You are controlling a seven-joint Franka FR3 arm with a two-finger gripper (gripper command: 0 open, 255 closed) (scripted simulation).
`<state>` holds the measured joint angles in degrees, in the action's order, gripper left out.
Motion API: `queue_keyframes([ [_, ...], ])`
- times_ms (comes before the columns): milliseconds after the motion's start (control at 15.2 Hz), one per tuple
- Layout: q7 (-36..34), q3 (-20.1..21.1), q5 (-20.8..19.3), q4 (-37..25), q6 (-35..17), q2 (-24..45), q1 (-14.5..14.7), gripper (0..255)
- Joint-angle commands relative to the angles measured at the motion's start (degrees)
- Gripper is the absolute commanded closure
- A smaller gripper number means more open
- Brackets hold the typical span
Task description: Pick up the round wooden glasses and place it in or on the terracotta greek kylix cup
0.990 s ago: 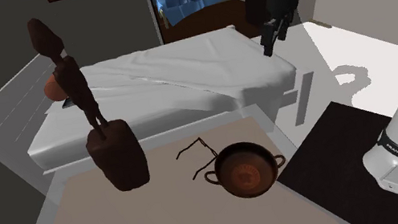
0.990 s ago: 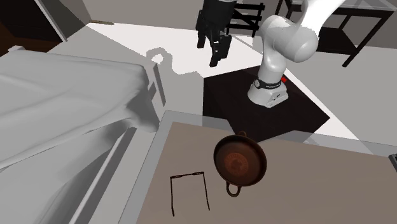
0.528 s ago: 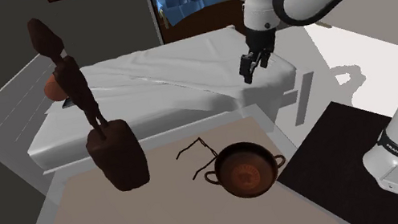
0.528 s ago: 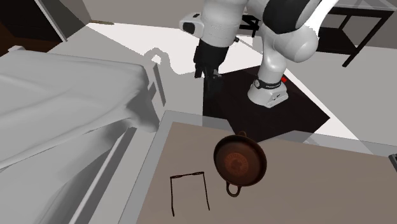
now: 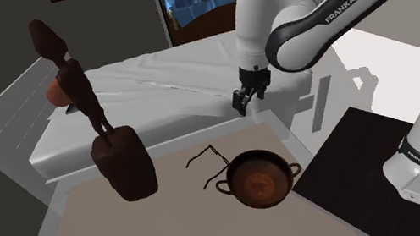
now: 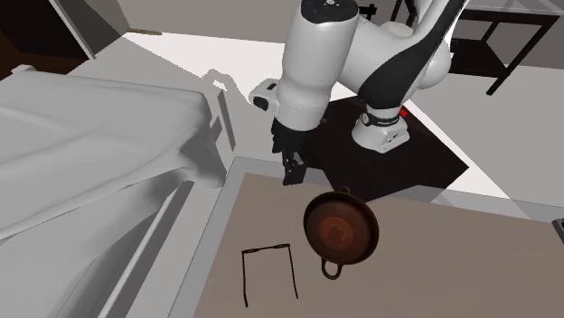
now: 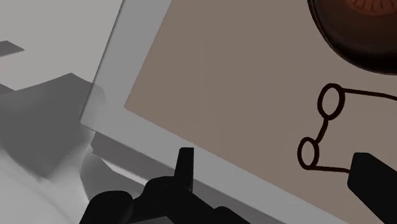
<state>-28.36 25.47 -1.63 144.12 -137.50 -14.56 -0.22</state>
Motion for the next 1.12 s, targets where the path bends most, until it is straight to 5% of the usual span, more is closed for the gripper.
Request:
queue_keyframes([
  [0,-4.30,1.92,-2.61,-1.04,-3.46,4.76,-0.95,0],
  [396,-20.48,4.41,-16.59,-7.69,-9.64,20.47,-1.61,0],
  [726,-32.52,0.65,-27.58,-15.79,-11.72,33.15,3.37,0],
  [1056,-38.09,-3.08,-32.54,-21.70,-13.22,41.29,7.61,0],
])
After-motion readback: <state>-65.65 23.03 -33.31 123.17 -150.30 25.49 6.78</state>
